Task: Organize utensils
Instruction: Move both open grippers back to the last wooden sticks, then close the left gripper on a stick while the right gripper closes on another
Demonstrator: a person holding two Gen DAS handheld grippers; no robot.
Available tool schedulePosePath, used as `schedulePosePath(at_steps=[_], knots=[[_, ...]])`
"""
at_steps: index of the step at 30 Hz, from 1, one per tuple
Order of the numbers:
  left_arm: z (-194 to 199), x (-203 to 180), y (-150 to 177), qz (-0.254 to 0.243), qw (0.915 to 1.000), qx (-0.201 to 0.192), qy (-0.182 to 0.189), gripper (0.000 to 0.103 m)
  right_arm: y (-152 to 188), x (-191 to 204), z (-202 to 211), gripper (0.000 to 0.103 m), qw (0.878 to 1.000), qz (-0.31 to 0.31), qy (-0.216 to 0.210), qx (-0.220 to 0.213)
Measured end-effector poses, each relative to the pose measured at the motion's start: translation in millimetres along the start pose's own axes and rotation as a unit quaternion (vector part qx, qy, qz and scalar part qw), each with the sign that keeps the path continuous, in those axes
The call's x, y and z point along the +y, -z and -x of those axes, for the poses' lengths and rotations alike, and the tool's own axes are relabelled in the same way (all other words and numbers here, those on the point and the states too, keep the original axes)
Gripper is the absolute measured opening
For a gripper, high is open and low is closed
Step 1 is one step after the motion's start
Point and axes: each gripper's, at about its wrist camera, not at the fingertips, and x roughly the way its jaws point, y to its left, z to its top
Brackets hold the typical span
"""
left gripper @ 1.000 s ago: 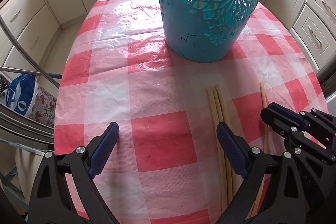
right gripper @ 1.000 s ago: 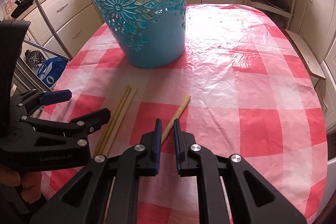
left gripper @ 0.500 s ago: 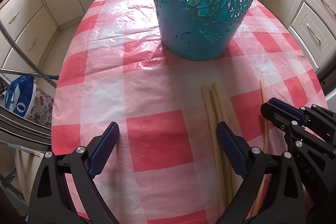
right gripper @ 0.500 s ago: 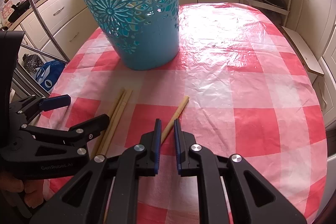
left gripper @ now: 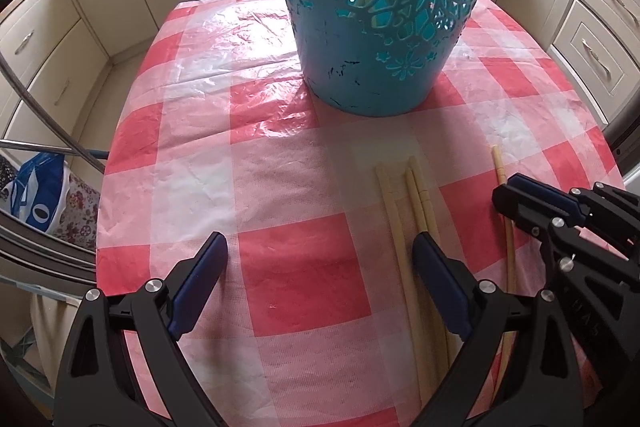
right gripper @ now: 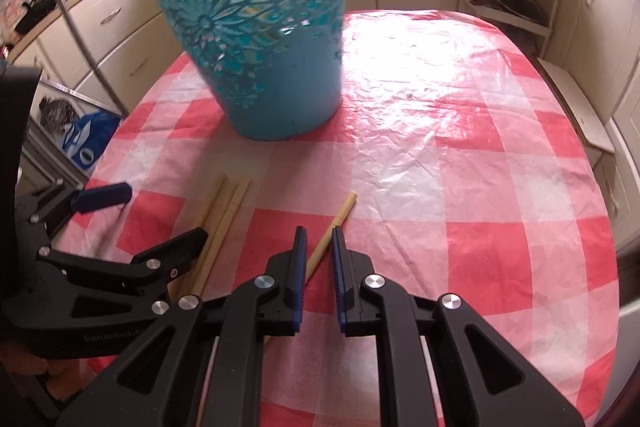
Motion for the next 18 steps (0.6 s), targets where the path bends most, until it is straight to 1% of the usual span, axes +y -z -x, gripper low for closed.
schedulePosePath(at_steps=[1, 5, 8, 11, 13, 14, 16, 17, 18], knots=[[-0.5, 0.3, -0.8, -0.002, 1.0, -0.001, 0.001, 0.089, 0.2, 5.3, -0.1, 0.012, 1.0, 0.022, -0.001, 0.003], [-2.0, 3.2, -3.1, -0.007, 1.0, -0.002, 0.007, 0.088, 2.2, 10.4, 0.5, 0.012, 0.998, 0.058, -0.023, 0.015], [-3.0, 3.0, -4.2, -0.007, 0.9999, -0.006, 0.006, 0.088, 1.9, 7.3, 0.4, 0.012, 0.998, 0.06, -0.008, 0.015], [-1.7, 0.0, -4.9, -0.016, 0.9997, -0.016, 0.011, 0.077, 2.1, 6.0, 0.2, 0.012, 0.998, 0.059, 0.0, 0.015], [1.1, -4.4, -5.4, -0.023, 0.9994, -0.022, 0.016, 0.064, 2.7, 7.9, 0.2, 0.012, 0.998, 0.064, 0.003, 0.014], [2.1, -6.6, -5.7, -0.029, 0.9991, -0.024, 0.019, 0.061, 2.9, 8.5, 0.1, 0.012, 0.998, 0.065, 0.002, 0.014], [3.4, -10.3, -6.0, -0.037, 0.9986, -0.027, 0.026, 0.05, 2.9, 8.5, 0.4, 0.012, 0.998, 0.065, 0.004, 0.014], [3.7, -11.3, -5.7, -0.04, 0.9984, -0.028, 0.028, 0.048, 2.9, 8.3, 0.3, 0.012, 0.998, 0.065, 0.004, 0.013], [4.0, -12.5, -5.5, -0.043, 0.9982, -0.029, 0.03, 0.043, 2.8, 8.2, 0.2, 0.012, 0.998, 0.064, 0.004, 0.013]])
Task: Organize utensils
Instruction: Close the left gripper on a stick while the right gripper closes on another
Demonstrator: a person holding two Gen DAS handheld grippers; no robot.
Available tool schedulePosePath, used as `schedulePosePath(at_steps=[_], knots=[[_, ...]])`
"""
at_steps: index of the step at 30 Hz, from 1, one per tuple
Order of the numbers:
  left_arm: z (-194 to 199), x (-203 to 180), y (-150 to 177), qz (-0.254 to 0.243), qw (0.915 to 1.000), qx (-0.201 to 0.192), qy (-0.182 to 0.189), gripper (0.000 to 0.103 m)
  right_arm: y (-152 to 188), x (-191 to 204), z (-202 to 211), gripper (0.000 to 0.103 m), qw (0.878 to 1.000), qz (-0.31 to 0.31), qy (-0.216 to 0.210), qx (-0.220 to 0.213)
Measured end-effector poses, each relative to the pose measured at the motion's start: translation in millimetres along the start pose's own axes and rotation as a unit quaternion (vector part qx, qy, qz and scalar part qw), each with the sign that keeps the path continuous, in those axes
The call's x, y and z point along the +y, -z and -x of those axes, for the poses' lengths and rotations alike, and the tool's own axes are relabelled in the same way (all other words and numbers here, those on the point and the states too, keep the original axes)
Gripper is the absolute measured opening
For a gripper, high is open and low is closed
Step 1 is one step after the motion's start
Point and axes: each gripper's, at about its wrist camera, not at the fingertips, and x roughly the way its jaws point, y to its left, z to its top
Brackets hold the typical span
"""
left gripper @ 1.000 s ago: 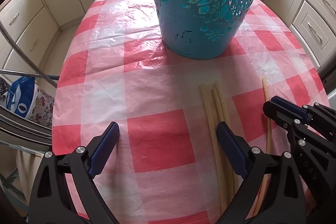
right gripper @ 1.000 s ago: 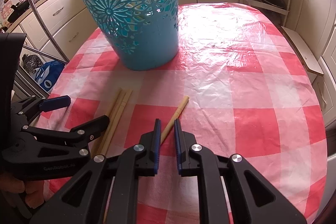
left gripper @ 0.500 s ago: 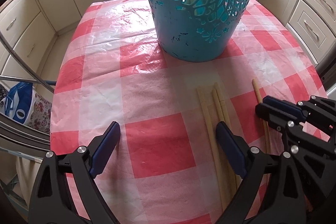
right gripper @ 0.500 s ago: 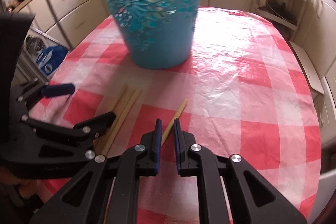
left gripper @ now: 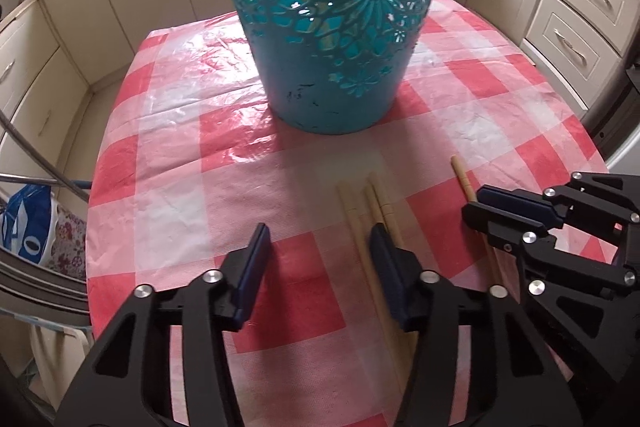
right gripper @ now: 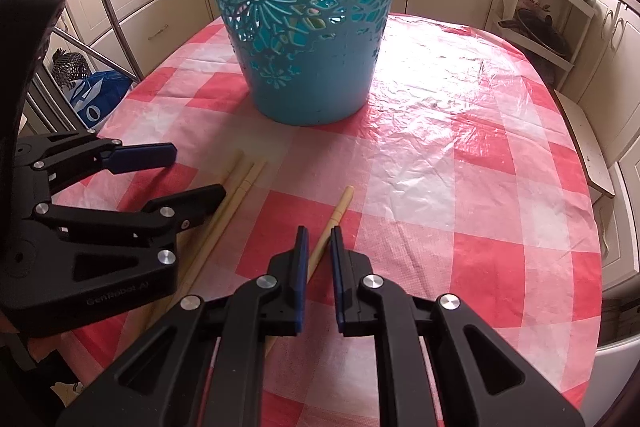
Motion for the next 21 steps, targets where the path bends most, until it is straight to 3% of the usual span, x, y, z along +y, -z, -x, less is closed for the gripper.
schedulePosePath(at_steps=[8, 14, 21], knots=[[1.2, -7.0, 0.5, -0.022, 0.9994, -0.001, 0.025, 0.009, 0.0, 2.1, -0.1, 0.012, 1.0, 0.0, 0.003, -0.001], [3.4, -9.0, 2.2, -0.05, 0.998, 0.002, 0.039, 0.005, -0.1, 2.0, 0.0, 0.012, 1.0, 0.0, 0.003, -0.001], [3.8, -9.9, 2.1, -0.057, 0.9981, 0.002, 0.024, 0.006, -0.1, 3.6, -0.6, 0.012, 1.0, 0.006, 0.001, 0.0]])
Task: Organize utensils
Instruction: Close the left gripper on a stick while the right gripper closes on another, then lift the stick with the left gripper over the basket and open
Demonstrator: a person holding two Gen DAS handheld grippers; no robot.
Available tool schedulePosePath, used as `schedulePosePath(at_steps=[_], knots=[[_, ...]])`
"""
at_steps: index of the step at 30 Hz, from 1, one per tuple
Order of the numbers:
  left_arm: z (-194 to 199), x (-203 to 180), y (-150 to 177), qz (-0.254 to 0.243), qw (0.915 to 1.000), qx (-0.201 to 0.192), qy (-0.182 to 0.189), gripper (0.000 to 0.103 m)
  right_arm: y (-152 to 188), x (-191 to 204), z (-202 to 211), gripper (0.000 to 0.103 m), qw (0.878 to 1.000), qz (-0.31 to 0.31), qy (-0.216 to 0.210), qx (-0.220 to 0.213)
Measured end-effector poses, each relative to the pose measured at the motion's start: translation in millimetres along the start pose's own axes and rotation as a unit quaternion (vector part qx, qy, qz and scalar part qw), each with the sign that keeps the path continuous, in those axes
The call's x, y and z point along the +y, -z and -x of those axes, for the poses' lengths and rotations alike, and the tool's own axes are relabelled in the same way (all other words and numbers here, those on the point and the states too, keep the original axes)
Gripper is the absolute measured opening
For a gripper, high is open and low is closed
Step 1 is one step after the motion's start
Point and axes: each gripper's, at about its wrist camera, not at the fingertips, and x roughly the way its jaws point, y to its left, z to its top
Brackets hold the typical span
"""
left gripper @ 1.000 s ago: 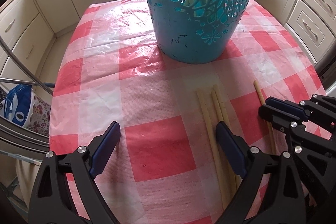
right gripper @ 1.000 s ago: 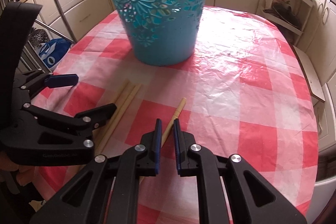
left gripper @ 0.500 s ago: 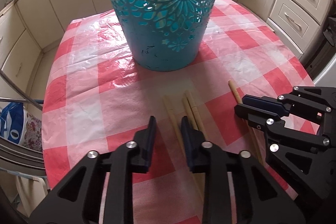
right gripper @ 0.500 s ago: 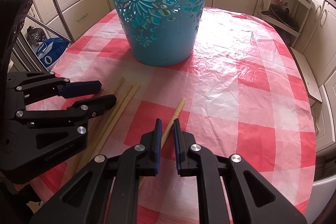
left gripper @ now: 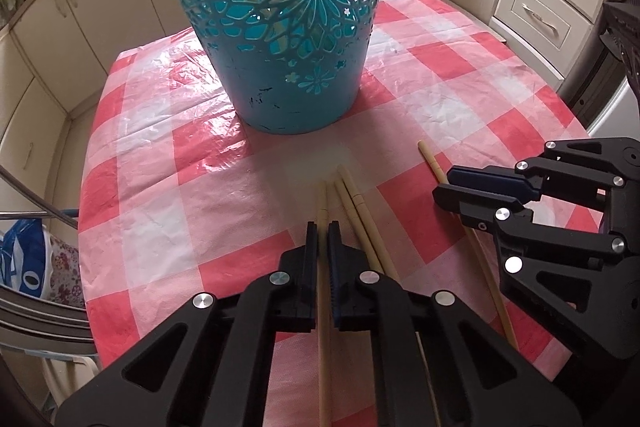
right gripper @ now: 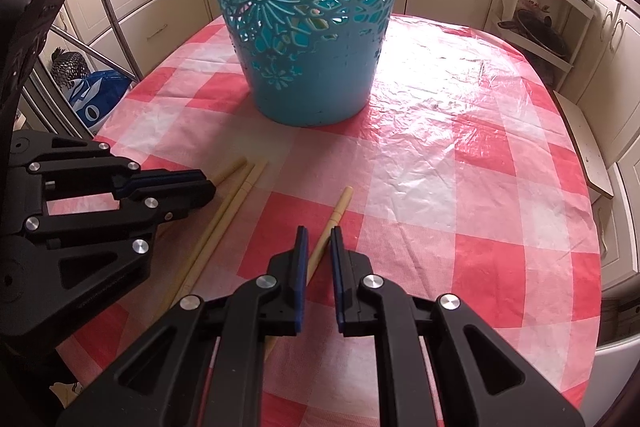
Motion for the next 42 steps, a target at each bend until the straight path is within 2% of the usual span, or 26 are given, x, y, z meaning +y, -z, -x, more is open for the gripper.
schedulePosePath(at_steps=[3, 5, 7, 9, 11, 12, 13, 14, 16, 23, 30, 34, 36, 38, 40, 42], knots=[[0.2, 0.0, 0.1, -0.001, 1.0, -0.001, -0.005, 0.008, 0.2, 2.7, -0.1, 0.012, 1.0, 0.007, -0.004, 0.0], [-0.3, 1.4, -0.2, 0.002, 0.9999, -0.001, -0.012, 0.015, 0.0, 3.8, -0.3, 0.012, 1.0, 0.01, -0.005, 0.001], [-0.6, 5.1, -0.3, 0.01, 0.9996, -0.002, -0.024, 0.029, -0.4, 2.4, -0.3, 0.014, 1.0, 0.006, -0.003, 0.001], [-1.0, 9.6, -0.3, 0.021, 0.9995, -0.002, -0.023, 0.031, -1.2, -0.4, -1.0, 0.02, 1.0, -0.004, 0.005, 0.001], [-1.2, 10.7, -0.4, 0.024, 0.9995, -0.002, -0.021, 0.031, -1.2, -1.2, -1.0, 0.02, 1.0, -0.006, 0.005, 0.0], [-1.4, 9.7, -0.5, 0.021, 0.9995, -0.003, -0.022, 0.026, -1.1, -0.1, -0.9, 0.02, 1.0, -0.004, 0.005, 0.0], [-1.0, 7.8, -0.8, 0.018, 0.9998, -0.003, -0.007, 0.01, -1.4, 1.0, -1.0, 0.018, 1.0, -0.002, 0.002, 0.001], [-0.8, 6.9, -1.2, 0.018, 0.9998, -0.003, 0.0, 0.005, -1.7, 1.5, -1.0, 0.013, 1.0, -0.002, -0.004, 0.002], [0.1, 4.6, -1.2, 0.018, 0.9998, -0.005, -0.002, 0.005, -2.0, 1.0, -0.4, 0.007, 1.0, -0.006, -0.013, 0.003], [-1.3, 17.4, -2.2, 0.048, 0.9986, 0.007, 0.019, 0.005, -2.4, -2.2, 0.1, 0.007, 1.0, -0.009, -0.017, 0.007], [-3.0, 9.9, -4.7, 0.023, 0.9997, 0.003, -0.001, 0.005, -3.5, -0.6, -1.5, 0.006, 1.0, -0.006, -0.021, 0.007], [6.9, 15.7, -5.7, 0.037, 0.9987, 0.001, 0.034, 0.005, -3.5, -11.2, -1.4, 0.006, 0.998, -0.039, -0.044, 0.009], [20.5, 14.6, -8.1, 0.035, 0.9978, -0.012, 0.055, 0.005, -3.7, -16.6, -1.3, 0.006, 0.997, -0.053, -0.046, 0.01], [44.0, 8.9, -13.2, 0.017, 0.9952, -0.044, 0.086, 0.005, -3.7, -20.2, -1.5, 0.006, 0.997, -0.064, -0.048, 0.009], [73.7, 3.5, -19.8, -0.002, 0.9886, -0.09, 0.121, 0.005, -3.5, -20.9, -1.3, 0.006, 0.997, -0.068, -0.048, 0.01], [107.6, 3.2, -29.6, -0.006, 0.9781, -0.147, 0.148, 0.005, -3.2, -20.5, -1.1, 0.006, 0.996, -0.069, -0.047, 0.009]])
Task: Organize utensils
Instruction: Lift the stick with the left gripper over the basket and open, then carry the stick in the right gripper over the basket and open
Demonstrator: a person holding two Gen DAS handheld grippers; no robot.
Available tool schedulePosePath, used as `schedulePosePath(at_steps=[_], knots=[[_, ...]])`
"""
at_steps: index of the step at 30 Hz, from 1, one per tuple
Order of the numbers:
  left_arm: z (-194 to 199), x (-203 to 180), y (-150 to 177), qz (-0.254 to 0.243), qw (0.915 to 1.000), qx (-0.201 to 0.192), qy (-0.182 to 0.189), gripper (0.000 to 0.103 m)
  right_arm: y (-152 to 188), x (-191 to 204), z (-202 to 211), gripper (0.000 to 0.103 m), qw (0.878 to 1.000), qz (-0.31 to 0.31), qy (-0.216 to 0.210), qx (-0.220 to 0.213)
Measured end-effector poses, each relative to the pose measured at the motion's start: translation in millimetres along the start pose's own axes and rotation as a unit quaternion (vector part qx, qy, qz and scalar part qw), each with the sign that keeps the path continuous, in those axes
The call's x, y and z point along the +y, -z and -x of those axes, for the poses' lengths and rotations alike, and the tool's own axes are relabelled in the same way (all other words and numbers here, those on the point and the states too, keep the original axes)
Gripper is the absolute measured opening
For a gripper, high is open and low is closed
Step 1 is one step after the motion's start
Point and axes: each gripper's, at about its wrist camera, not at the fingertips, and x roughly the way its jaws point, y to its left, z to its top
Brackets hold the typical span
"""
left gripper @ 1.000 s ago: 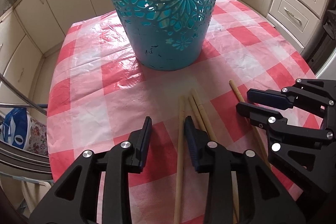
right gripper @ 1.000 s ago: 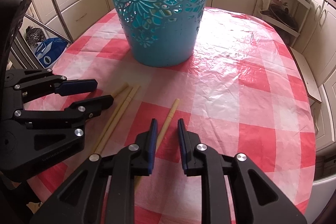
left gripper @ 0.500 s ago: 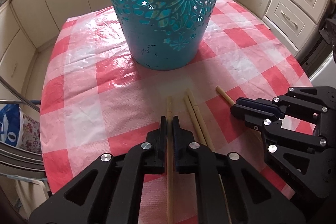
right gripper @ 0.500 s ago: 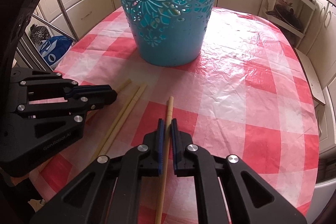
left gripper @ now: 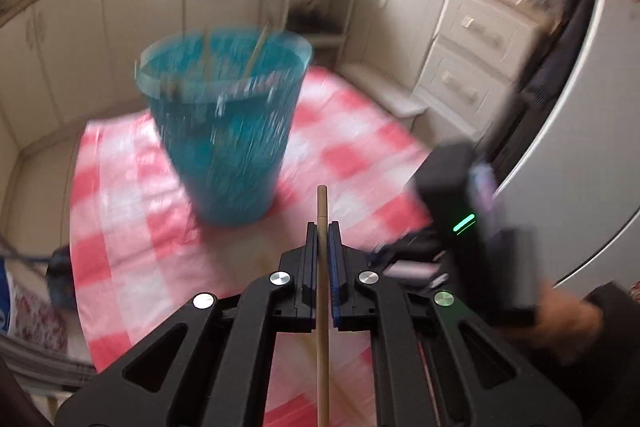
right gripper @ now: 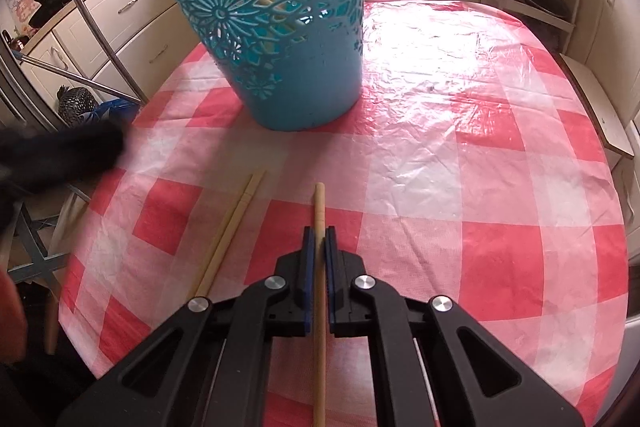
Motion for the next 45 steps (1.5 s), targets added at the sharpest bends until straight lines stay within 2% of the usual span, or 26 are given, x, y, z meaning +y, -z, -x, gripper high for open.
schedulePosePath(at_steps=[2, 4, 6, 8, 11, 15, 18, 24, 29, 34, 41, 42, 45], knots=[[25.1, 0.8, -21.3, 0.013, 0.998, -0.06, 0.013, 0.005, 0.0, 0.3, -0.1, 0.006, 1.0, -0.001, 0.0, 0.0], [42.9, 6.2, -44.0, 0.038, 0.9928, -0.113, 0.012, 0.005, 0.6, 0.4, 0.1, 0.006, 1.0, -0.002, -0.001, 0.0], [58.1, 15.9, -67.3, 0.063, 0.984, -0.166, 0.0, 0.005, 1.0, 0.5, 0.1, 0.006, 1.0, -0.002, -0.003, -0.001], [69.4, 25.9, -93.6, 0.085, 0.9712, -0.222, -0.015, 0.005, 1.5, -0.2, 0.3, 0.006, 1.0, -0.004, -0.005, -0.001], [67.5, 39.9, -126.1, 0.113, 0.9545, -0.273, -0.04, 0.005, 2.2, 0.9, 0.2, 0.006, 1.0, 0.0, -0.004, -0.001], [44.8, 51.7, -151.4, 0.135, 0.9388, -0.303, -0.091, 0.005, 1.8, 3.2, -0.6, 0.006, 1.0, 0.006, -0.001, -0.001], [18.5, 63.3, -159.2, 0.162, 0.9284, -0.308, -0.132, 0.005, 1.3, 6.8, -1.4, 0.006, 1.0, 0.013, 0.004, -0.001], [-6.9, 69.9, -147.1, 0.181, 0.917, -0.311, -0.174, 0.005, -0.2, 9.9, -2.9, 0.006, 1.0, 0.019, 0.007, 0.002], [-15.7, 67.1, -132.1, 0.174, 0.9144, -0.309, -0.195, 0.005, -0.5, 11.4, -3.5, 0.006, 1.0, 0.023, 0.008, 0.004], [-25.5, 67.4, -115.4, 0.174, 0.9207, -0.287, -0.2, 0.005, 0.4, 12.9, -3.5, 0.006, 1.0, 0.025, 0.009, 0.003], [-31.4, 66.7, -96.3, 0.168, 0.9412, -0.227, -0.185, 0.007, 1.3, 10.7, -2.7, 0.006, 1.0, 0.025, 0.0, 0.008], [-28.8, 67.0, -92.6, 0.17, 0.9428, -0.218, -0.186, 0.013, 1.4, 9.2, -2.5, 0.006, 1.0, 0.024, -0.003, 0.009], [-14.0, 67.6, -76.9, 0.185, 0.941, -0.209, -0.192, 0.042, 2.8, 5.1, -1.2, 0.006, 1.0, 0.023, -0.009, 0.009]])
